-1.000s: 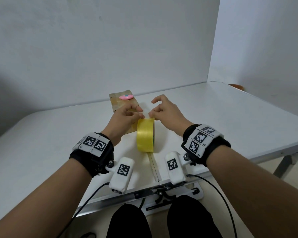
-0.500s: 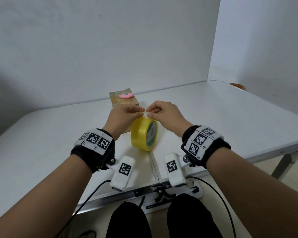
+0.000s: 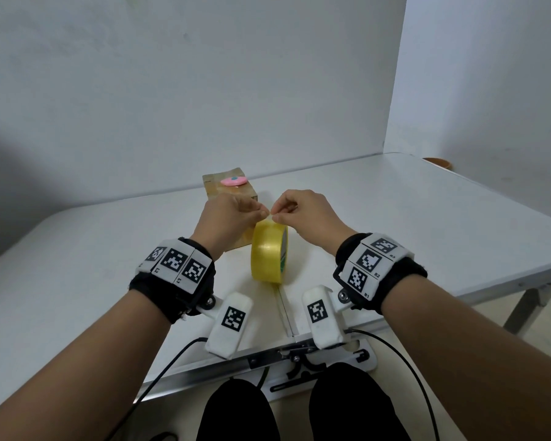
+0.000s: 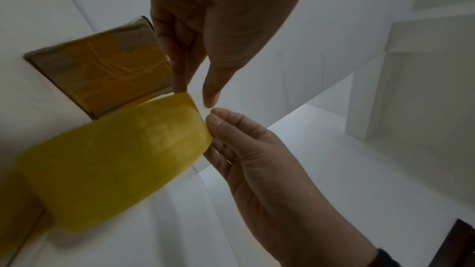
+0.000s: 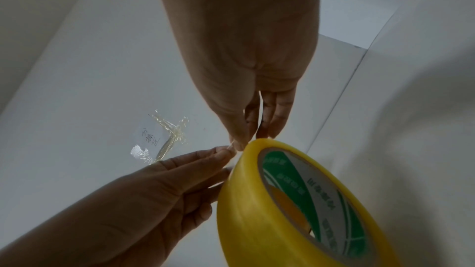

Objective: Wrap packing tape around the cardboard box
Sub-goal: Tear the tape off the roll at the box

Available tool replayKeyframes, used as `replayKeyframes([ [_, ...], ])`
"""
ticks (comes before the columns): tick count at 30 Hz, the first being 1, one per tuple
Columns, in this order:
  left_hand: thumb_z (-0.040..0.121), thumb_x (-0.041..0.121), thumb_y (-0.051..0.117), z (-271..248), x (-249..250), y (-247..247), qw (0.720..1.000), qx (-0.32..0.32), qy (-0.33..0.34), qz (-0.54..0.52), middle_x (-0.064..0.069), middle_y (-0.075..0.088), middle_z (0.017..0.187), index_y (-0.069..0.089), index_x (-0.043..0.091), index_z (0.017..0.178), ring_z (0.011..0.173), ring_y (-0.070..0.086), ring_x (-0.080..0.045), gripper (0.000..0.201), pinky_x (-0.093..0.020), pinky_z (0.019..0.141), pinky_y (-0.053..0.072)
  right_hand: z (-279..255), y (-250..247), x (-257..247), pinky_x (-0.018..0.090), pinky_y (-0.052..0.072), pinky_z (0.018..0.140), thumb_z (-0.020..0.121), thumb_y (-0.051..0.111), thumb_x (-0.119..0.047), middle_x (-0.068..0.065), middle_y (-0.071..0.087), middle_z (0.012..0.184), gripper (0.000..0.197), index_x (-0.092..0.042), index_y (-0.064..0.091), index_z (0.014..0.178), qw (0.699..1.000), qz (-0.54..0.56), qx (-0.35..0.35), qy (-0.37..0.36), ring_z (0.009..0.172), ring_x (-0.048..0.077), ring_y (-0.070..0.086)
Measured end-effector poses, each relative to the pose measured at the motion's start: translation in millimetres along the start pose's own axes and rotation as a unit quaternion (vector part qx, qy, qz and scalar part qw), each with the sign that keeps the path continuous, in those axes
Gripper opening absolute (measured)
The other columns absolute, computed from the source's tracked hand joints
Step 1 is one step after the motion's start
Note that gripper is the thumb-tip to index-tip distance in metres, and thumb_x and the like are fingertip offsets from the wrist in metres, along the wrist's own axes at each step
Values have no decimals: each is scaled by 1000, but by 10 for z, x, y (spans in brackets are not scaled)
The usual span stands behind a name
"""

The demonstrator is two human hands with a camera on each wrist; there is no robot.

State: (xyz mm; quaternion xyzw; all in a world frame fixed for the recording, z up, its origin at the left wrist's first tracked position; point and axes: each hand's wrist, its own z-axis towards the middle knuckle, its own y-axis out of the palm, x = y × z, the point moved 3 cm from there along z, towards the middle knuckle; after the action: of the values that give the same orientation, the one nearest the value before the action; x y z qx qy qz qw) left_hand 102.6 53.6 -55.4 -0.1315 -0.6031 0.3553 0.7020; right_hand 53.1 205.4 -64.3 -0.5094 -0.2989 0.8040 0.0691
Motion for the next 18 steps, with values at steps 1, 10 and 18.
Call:
replayKeyframes([
  [1,88,27,67,1,5,8,1000,-6,1,8,10,68,82,76,16,94,73,57,1,16,-13,62,38,0,1,-7,3,39,57,85,67,-12,-2,64,85,12,-9,73,94,1000,-4,0,0,81,11,59],
  [10,88,30,65,-8,-60,25,996,-44,-47,-63,0,70,93,72,18,90,80,59,-12,14,-27,70,45,12,-51,-21,39,59,86,81,73,-21,8,66,103,18,-3,73,85,999,9,-15,28,86,28,74],
  [18,88,20,67,-10,-65,18,987,-70,-73,-121,1,67,86,72,13,88,63,53,-4,8,-8,51,43,-24,-8,87,23,58,77,86,69,-25,3,63,108,21,-5,68,91,989,111,-23,99,93,16,62],
])
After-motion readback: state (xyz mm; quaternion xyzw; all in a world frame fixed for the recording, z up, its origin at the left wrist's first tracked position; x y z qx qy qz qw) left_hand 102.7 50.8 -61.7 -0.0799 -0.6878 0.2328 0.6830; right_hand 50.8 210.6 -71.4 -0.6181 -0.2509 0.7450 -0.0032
